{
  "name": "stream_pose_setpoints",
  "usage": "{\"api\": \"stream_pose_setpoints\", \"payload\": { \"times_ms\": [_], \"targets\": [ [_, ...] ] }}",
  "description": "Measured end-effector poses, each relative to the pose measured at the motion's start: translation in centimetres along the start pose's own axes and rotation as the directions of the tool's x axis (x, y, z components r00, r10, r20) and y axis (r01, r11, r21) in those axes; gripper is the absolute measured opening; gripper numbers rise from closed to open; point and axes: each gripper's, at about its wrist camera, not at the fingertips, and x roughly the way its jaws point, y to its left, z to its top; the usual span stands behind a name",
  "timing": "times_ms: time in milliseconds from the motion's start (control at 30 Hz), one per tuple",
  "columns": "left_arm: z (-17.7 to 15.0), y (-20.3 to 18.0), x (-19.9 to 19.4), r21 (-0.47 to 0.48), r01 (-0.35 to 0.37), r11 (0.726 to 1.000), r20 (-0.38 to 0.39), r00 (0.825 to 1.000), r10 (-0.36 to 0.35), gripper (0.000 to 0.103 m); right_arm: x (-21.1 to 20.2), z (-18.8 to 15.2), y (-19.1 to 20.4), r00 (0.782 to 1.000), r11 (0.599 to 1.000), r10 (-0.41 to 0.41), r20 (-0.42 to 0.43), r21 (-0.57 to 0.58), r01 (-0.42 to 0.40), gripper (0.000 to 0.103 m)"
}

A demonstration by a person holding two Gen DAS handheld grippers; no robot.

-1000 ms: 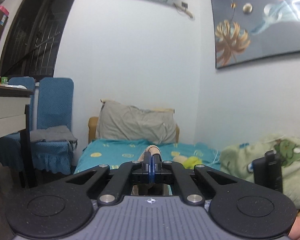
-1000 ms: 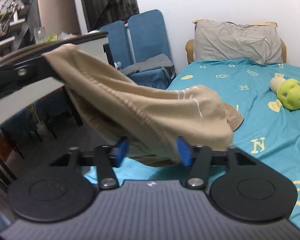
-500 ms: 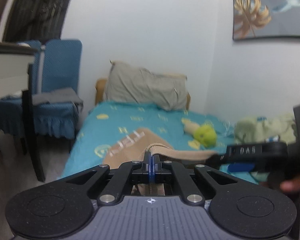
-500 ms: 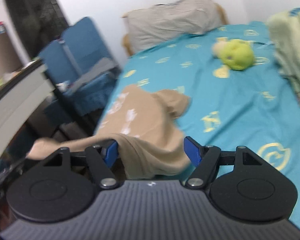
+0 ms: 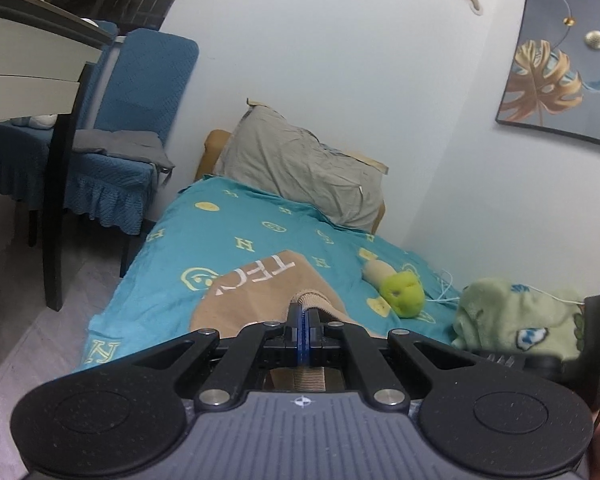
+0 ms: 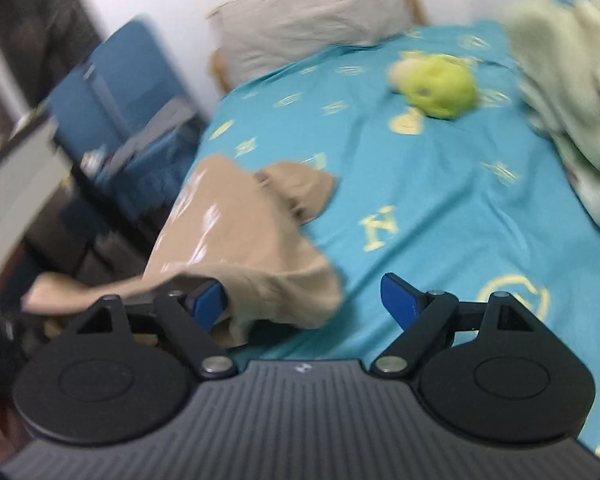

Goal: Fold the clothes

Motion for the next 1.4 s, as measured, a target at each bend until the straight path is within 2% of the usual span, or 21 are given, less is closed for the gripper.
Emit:
{"api": "stream_pose_setpoints", "payload": {
  "times_ms": [100,167,233,267,333,400,500,600,667,733,800,867,967,1067,1133,1267,1400],
  "targets": [
    [0.3,-0.2,-0.2,0.005,-0.013,1.0,0.007,1.0,0.013,0.001,1.8,-1.4,1.8,0.999,0.996,-0.02,-0.044,-0.089,0.016,0.083],
    [0.4,-0.5,-0.4,0.011,-0.029,1.0,0.013,0.999,0.029,0.001,3.0,-2.1,2.8,0.997,0.988,-0.058,-0.06,-0.147,0.049,0.072],
    [0.2,-0.8,-0.5,0.022,-0.045,0.999,0.007,0.999,0.045,0.001,3.5,-2.5,3.4,0.991,0.974,-0.13,-0.033,-0.191,0.122,0.047],
    [0.1,-0.9,-0.5,0.027,-0.051,0.998,-0.002,0.999,0.051,0.001,3.5,-2.6,3.6,0.987,0.967,-0.161,-0.005,-0.198,0.157,0.041],
    [-0.3,-1.0,-0.3,0.03,-0.062,0.998,-0.027,0.998,0.062,0.001,2.5,-2.6,3.7,0.982,0.969,-0.175,0.07,-0.164,0.184,0.022],
    [-0.8,-1.4,0.2,0.057,-0.071,0.996,-0.053,0.996,0.075,0.002,1.1,-2.0,3.5,0.98,0.978,-0.149,0.132,-0.126,0.166,0.014],
    [-1.7,-1.6,1.2,0.074,-0.064,0.995,-0.114,0.991,0.072,0.005,-0.8,-1.0,2.8,0.971,0.989,-0.105,0.216,-0.074,0.124,0.012],
    [-2.9,-1.0,2.3,0.023,-0.055,0.998,-0.169,0.984,0.058,0.014,-1.6,-0.1,1.8,0.972,0.999,-0.052,0.228,-0.005,0.054,0.012],
    [-3.6,-1.1,2.8,0.029,-0.045,0.999,-0.195,0.98,0.05,0.015,-1.8,0.3,1.4,0.974,0.999,-0.021,0.228,0.033,0.014,0.012],
    [-4.2,-1.6,3.3,0.059,-0.04,0.997,-0.202,0.978,0.051,0.032,-1.9,0.7,1.2,0.973,0.998,0.003,0.229,0.057,-0.016,0.012],
    [-4.7,-2.3,3.7,0.097,-0.033,0.995,-0.199,0.979,0.052,0.041,-2.2,0.9,1.2,0.972,0.996,0.027,0.234,0.073,-0.045,0.013],
    [-5.4,-3.1,4.3,0.142,-0.036,0.989,-0.202,0.977,0.065,0.045,-2.9,0.8,1.3,0.966,0.994,0.054,0.253,0.081,-0.076,0.013],
    [-6.8,-3.5,5.5,0.195,-0.112,0.974,-0.238,0.959,0.157,0.047,-3.5,0.8,1.6,0.952,0.992,0.076,0.295,0.078,-0.103,0.013],
    [-7.5,-2.5,6.2,0.195,-0.226,0.954,-0.267,0.924,0.273,0.051,-4.1,0.9,1.5,0.943,0.992,0.05,0.33,0.092,-0.085,0.013],
    [-7.5,-1.5,6.2,0.172,-0.288,0.942,-0.269,0.906,0.326,0.061,-4.2,1.0,1.2,0.938,0.993,0.018,0.345,0.104,-0.057,0.013],
    [-5.7,-0.5,4.4,0.09,-0.361,0.928,-0.15,0.916,0.371,0.063,-3.9,1.1,0.8,0.944,0.991,-0.034,0.327,0.133,-0.01,0.014],
    [-3.6,-0.4,2.2,0.044,-0.408,0.912,-0.009,0.913,0.409,0.067,-2.3,0.9,0.8,0.962,0.994,-0.095,0.255,0.083,0.076,0.016]
  ]
}}
